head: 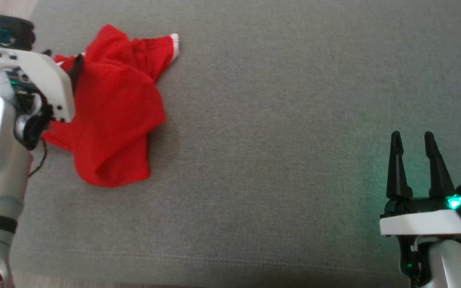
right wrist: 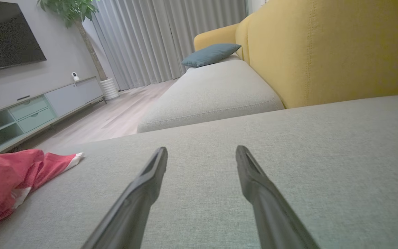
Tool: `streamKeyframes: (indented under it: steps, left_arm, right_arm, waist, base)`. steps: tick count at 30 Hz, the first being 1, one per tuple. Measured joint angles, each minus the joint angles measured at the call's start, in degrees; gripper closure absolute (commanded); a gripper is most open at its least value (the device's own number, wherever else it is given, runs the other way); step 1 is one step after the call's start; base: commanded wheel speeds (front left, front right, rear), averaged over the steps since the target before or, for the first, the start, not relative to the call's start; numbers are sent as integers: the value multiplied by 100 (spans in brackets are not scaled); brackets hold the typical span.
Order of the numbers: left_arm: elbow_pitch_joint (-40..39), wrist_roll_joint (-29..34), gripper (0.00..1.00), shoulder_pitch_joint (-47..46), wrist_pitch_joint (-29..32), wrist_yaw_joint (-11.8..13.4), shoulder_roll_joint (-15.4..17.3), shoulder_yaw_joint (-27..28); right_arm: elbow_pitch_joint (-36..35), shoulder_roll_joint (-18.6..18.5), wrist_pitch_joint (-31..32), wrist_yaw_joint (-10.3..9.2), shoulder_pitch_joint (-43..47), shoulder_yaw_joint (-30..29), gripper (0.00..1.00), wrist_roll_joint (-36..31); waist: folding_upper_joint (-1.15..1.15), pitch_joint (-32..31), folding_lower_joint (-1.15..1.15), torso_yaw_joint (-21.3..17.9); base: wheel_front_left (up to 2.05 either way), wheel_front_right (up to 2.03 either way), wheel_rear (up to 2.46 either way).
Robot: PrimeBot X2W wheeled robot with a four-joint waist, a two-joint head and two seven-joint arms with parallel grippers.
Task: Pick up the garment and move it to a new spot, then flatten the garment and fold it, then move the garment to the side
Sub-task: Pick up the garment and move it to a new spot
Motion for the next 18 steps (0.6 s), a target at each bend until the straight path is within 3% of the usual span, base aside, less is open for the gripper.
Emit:
streamKeyframes:
  steps: [7,8,9,14,18]
  left_arm:
    - [679,-361,0,-299,476,0,24,-261]
    - [761,-426,30,-305,588,0,24,-319]
    - [832,-483,100,-306,699,0,23,-369]
    - [912,-648,100,-333,559,1,22,-422]
    - [977,-647,100,-455,-142,103,20,-299]
  right_arm:
    - [-18,-1,0,0,-105,-30,0,11]
    - [-25,-1,0,0,-111,-40,0,22]
    - [-25,-1,0,0,-110,-57,0,23]
    - [-10,-1,0,0,-113,-71,0,26]
    - [68,-1,0,0,-127,-54,0,51]
  waist:
    - [0,292,0,-288]
    - [0,311,0,-309]
    - [0,321,0,-323]
    - [0,283,0,-337]
    - [0,125,0,-344]
  base:
    - [0,0,0]
    - [0,0,0]
    - [0,0,0]
    - [0,0,0]
    - [0,0,0]
